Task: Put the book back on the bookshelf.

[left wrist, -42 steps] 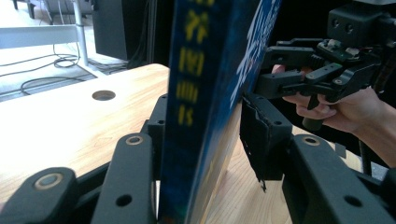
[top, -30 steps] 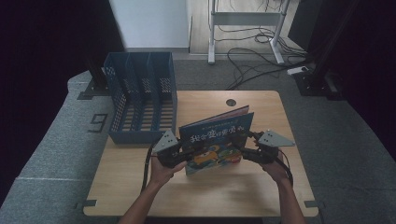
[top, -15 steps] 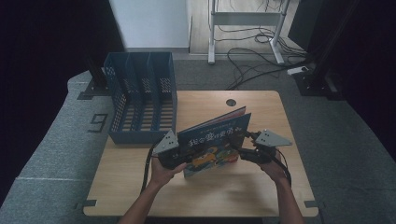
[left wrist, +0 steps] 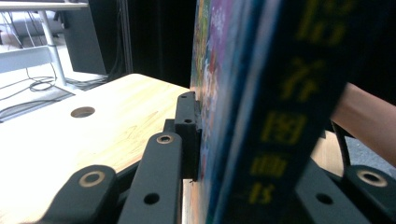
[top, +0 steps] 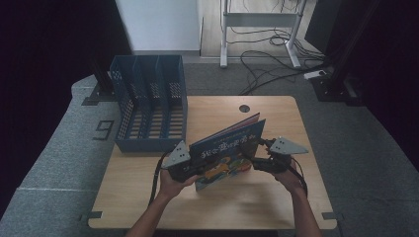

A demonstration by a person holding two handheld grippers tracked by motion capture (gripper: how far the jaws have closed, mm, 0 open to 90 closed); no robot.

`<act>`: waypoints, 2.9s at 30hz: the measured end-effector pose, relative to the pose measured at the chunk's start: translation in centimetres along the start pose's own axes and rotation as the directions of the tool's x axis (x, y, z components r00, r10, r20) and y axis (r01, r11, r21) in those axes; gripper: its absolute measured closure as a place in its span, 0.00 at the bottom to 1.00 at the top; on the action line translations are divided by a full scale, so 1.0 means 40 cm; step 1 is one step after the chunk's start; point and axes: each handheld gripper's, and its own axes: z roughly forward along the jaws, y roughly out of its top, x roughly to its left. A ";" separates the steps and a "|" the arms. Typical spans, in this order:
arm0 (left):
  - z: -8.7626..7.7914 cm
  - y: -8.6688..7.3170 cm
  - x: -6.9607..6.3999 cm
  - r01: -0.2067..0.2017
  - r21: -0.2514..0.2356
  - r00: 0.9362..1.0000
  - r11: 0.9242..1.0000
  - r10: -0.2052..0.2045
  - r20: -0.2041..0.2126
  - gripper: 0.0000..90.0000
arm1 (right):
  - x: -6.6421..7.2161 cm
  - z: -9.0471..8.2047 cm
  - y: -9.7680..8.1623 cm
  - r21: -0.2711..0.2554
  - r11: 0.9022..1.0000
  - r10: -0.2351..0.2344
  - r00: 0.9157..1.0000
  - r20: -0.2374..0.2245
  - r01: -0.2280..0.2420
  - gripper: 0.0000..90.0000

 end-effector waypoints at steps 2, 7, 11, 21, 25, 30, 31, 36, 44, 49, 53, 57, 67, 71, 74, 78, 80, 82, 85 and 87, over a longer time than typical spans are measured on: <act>0.000 0.000 -0.002 -0.007 0.000 1.000 1.000 0.007 -0.004 0.85 | 0.000 0.000 0.000 0.000 1.000 0.005 1.000 -0.005 -0.005 0.34; 0.000 0.000 -0.009 -0.015 -0.004 1.000 1.000 0.015 -0.010 0.86 | 0.002 0.000 0.001 0.001 1.000 0.008 1.000 -0.006 -0.008 0.33; 0.001 -0.002 -0.015 -0.011 -0.008 1.000 1.000 0.011 -0.011 0.86 | 0.003 -0.004 0.001 0.003 1.000 0.014 1.000 -0.005 -0.014 0.32; 0.000 -0.005 -0.009 0.005 -0.021 1.000 1.000 -0.006 -0.013 0.90 | -0.014 -0.024 0.000 -0.025 0.997 0.077 0.997 0.001 -0.077 0.31; 0.001 -0.006 -0.016 -0.008 -0.028 1.000 1.000 0.007 -0.026 0.91 | -0.018 -0.029 -0.005 -0.023 0.996 0.083 0.996 0.016 -0.083 0.30; 0.000 -0.008 -0.015 0.008 -0.040 0.999 0.999 -0.010 -0.037 0.91 | -0.023 -0.036 -0.014 -0.026 0.995 0.092 0.995 0.036 -0.092 0.30; -0.001 -0.007 -0.015 0.013 -0.041 0.999 0.999 -0.015 -0.040 0.91 | -0.024 -0.038 -0.017 -0.025 0.995 0.094 0.995 0.040 -0.093 0.30; -0.007 -0.002 -0.011 0.041 -0.064 0.998 0.997 -0.043 -0.039 0.91 | -0.027 -0.051 -0.031 -0.033 0.994 0.110 0.992 0.061 -0.108 0.30; -0.023 0.013 -0.001 0.082 -0.091 0.996 0.992 -0.085 -0.033 0.92 | -0.025 -0.066 -0.057 -0.036 0.992 0.122 0.990 0.074 -0.119 0.31; -0.029 0.018 0.001 0.091 -0.087 0.995 0.992 -0.095 -0.038 0.92 | -0.024 -0.067 -0.067 -0.031 0.992 0.126 0.989 0.077 -0.124 0.31; -0.030 0.016 0.000 0.090 -0.086 0.995 0.992 -0.093 -0.033 0.91 | -0.025 -0.066 -0.054 -0.044 0.992 0.125 0.990 0.070 -0.122 0.31; -0.032 0.015 -0.002 0.084 -0.083 0.996 0.993 -0.087 -0.032 0.91 | -0.021 -0.053 -0.020 -0.045 0.993 0.109 0.992 0.058 -0.106 0.30; -0.040 0.008 -0.002 0.079 -0.078 0.996 0.994 -0.081 -0.023 0.91 | -0.004 0.002 0.079 -0.083 0.989 0.127 0.992 0.027 -0.124 0.18; -0.042 0.009 -0.001 0.077 -0.071 0.997 0.994 -0.079 -0.025 0.91 | 0.016 0.018 0.113 -0.089 0.990 0.113 0.994 -0.009 -0.113 0.17; -0.047 0.009 0.001 0.082 -0.069 0.996 0.994 -0.085 -0.029 0.90 | 0.024 0.025 0.120 -0.071 0.993 0.100 0.995 0.008 -0.099 0.18; -0.054 0.016 0.003 0.094 -0.079 0.995 0.992 -0.096 -0.029 0.89 | 0.031 0.022 0.122 -0.088 0.991 0.096 0.995 -0.021 -0.098 0.21; -0.054 0.018 0.003 0.100 -0.078 0.994 0.992 -0.103 -0.032 0.89 | 0.036 0.024 0.126 -0.084 0.993 0.086 0.996 -0.026 -0.088 0.21; -0.057 0.022 0.003 0.113 -0.091 0.993 0.989 -0.116 -0.028 0.88 | 0.038 0.025 0.127 -0.079 0.994 0.079 0.996 -0.038 -0.081 0.22; -0.060 0.035 -0.001 0.105 -0.092 0.994 0.990 -0.108 -0.035 0.88 | 0.041 0.024 0.129 -0.074 0.995 0.069 0.997 -0.033 -0.071 0.22; -0.059 0.041 -0.004 0.098 -0.086 0.994 0.991 -0.102 -0.039 0.88 | 0.040 0.021 0.127 -0.076 0.994 0.071 0.997 -0.036 -0.073 0.22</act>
